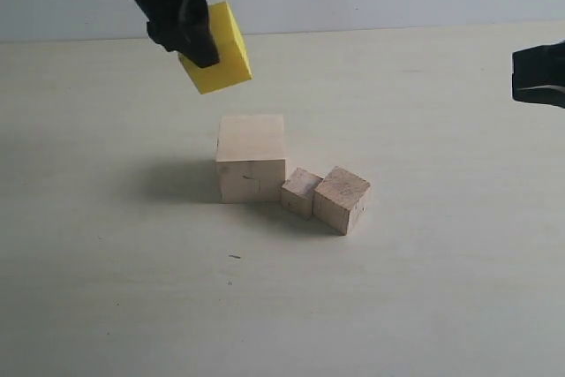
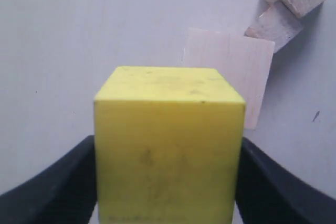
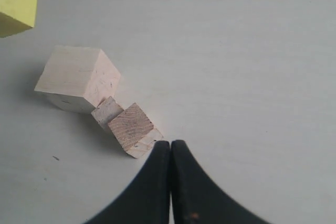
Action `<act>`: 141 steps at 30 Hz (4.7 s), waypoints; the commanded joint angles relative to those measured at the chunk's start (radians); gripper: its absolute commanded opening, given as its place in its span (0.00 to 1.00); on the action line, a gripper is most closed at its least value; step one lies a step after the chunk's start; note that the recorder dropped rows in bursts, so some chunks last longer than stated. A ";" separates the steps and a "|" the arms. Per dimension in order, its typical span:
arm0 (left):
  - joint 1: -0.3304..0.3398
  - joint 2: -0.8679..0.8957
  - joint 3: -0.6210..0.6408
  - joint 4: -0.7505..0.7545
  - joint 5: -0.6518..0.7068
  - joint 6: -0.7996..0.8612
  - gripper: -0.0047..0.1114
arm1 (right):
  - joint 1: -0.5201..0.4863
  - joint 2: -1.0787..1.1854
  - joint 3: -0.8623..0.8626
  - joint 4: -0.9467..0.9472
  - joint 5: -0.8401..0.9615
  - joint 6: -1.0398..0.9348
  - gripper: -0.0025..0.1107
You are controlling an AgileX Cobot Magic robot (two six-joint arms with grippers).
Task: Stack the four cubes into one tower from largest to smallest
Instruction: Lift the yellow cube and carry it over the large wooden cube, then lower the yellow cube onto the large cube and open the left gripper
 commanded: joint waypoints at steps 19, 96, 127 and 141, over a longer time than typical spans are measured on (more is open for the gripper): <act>-0.085 0.029 -0.026 0.123 0.001 -1.390 0.04 | 0.005 0.002 -0.008 0.030 -0.011 -0.001 0.02; -0.146 0.139 -0.026 0.114 0.001 -1.597 0.04 | 0.005 0.002 -0.008 0.048 -0.012 -0.028 0.02; -0.146 0.139 0.008 0.118 0.001 -1.577 0.35 | 0.005 0.002 -0.008 0.048 -0.009 -0.028 0.02; -0.146 0.136 0.008 0.101 0.001 -1.571 0.94 | 0.005 0.002 -0.005 0.048 -0.009 -0.030 0.02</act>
